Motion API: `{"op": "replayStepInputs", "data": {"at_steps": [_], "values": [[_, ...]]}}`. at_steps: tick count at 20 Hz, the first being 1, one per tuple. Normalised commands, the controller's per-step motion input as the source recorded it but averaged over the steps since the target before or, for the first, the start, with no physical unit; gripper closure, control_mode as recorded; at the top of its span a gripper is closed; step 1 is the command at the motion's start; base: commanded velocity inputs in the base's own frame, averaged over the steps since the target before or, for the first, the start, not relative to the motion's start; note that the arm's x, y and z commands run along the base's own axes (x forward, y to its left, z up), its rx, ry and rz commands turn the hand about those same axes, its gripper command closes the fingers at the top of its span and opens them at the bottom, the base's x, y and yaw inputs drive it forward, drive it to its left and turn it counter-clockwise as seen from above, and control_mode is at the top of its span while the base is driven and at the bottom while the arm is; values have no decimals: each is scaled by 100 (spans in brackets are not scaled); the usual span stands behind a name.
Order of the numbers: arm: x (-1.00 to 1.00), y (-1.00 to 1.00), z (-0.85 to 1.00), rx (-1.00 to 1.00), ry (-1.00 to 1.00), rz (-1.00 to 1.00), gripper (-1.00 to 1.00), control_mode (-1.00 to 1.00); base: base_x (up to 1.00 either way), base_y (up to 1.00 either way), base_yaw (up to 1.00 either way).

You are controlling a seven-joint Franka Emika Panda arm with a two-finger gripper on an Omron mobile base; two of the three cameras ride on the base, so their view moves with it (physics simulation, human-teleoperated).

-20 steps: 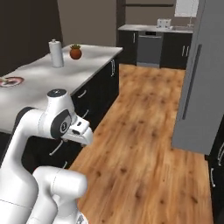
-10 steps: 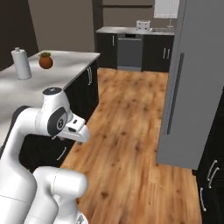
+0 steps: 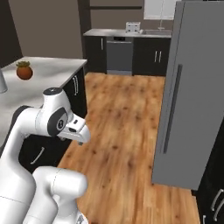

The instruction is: Retrieve the butter from the fridge and place it on a plate on the dining table. Then retrieve the butter knife by the fridge and place it near the plate.

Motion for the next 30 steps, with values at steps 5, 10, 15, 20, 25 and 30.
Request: {"op": "replayStepInputs", "data": {"at_steps": [5, 10, 15, 20, 25, 30], "values": [[0, 0, 0, 0, 0, 0, -100, 100, 99, 2, -5], [0, 0, 0, 0, 0, 0, -100, 100, 100, 28, -12], [0, 0, 0, 0, 0, 0, -100, 100, 100, 52, -16], [0, 0, 0, 0, 0, 0, -100, 100, 100, 29, -17], [0, 0, 0, 0, 0, 0, -100, 100, 100, 14, -23], [0, 0, 0, 0, 0, 0, -100, 100, 100, 24, -32]]}}
